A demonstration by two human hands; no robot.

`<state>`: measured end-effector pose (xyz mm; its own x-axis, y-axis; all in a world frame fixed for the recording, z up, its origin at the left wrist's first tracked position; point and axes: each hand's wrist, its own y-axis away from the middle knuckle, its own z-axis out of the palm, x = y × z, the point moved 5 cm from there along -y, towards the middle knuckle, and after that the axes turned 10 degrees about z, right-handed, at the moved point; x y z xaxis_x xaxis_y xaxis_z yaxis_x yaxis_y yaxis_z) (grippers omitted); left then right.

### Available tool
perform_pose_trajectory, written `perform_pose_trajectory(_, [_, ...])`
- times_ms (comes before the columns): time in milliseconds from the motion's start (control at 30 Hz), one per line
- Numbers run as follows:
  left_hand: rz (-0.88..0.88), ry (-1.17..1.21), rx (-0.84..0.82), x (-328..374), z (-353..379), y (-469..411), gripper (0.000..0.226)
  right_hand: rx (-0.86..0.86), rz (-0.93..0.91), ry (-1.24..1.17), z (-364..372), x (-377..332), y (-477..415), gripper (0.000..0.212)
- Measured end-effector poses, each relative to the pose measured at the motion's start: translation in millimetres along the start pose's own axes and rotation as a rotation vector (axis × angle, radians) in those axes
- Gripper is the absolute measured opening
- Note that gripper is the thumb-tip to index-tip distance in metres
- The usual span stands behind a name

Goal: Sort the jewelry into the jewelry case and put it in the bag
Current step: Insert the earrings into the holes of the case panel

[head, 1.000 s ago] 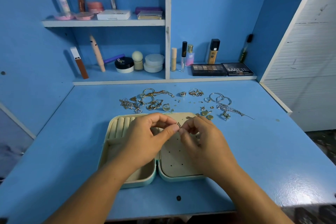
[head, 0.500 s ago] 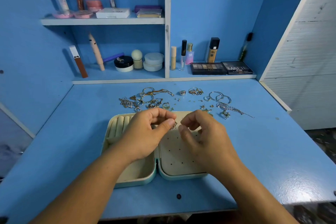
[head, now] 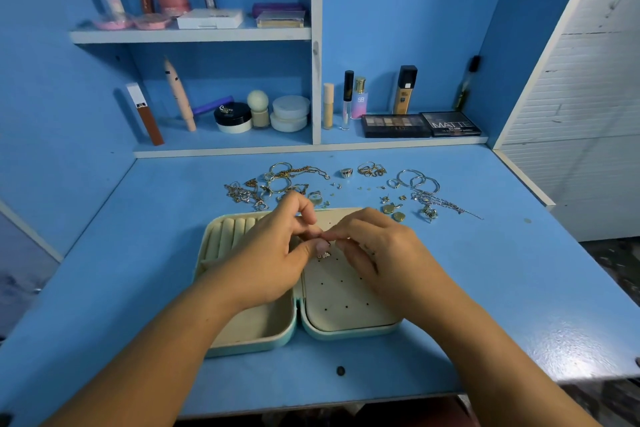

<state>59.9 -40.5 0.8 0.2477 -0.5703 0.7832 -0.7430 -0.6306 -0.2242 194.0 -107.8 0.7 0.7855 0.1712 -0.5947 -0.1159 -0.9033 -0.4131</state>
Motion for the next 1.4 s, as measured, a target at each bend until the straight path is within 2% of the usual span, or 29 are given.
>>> perform_pose_trajectory(167, [0.001,0.085,-0.015,-3,2,0,0.023,-0.031,0.014,0.009,3,3,0,0.024])
perform_pose_trajectory(333, [0.017,0.142,-0.043,-5,4,1,0.026,-0.018,0.014,0.000,3,5,1,0.010])
perform_pose_trajectory(500, [0.001,0.165,-0.053,-9,7,1,0.034,-0.197,0.030,0.011,3,3,2,0.004])
perform_pose_trajectory(600, [0.014,0.181,-0.073,-6,9,2,0.030,-0.279,0.025,0.037,3,3,1,0.006])
perform_pose_trajectory(767, [0.039,0.165,-0.085,-1,8,3,0.013,-0.240,0.003,0.052,8,3,-2,0.011])
perform_pose_trajectory(933, [0.042,0.158,-0.080,-2,7,2,0.025,-0.199,0.013,-0.035,5,4,1,0.007])
perform_pose_trajectory(1133, [0.061,0.134,-0.096,-1,9,2,0.024,-0.166,0.015,-0.045,3,9,2,0.004])
perform_pose_trajectory(1300, [0.048,0.125,-0.103,0,9,2,0.028,-0.123,-0.020,-0.033,6,4,1,0.020])
perform_pose_trajectory(1400, [0.059,0.121,-0.098,2,8,3,0.027,-0.121,-0.009,-0.036,6,6,1,0.018])
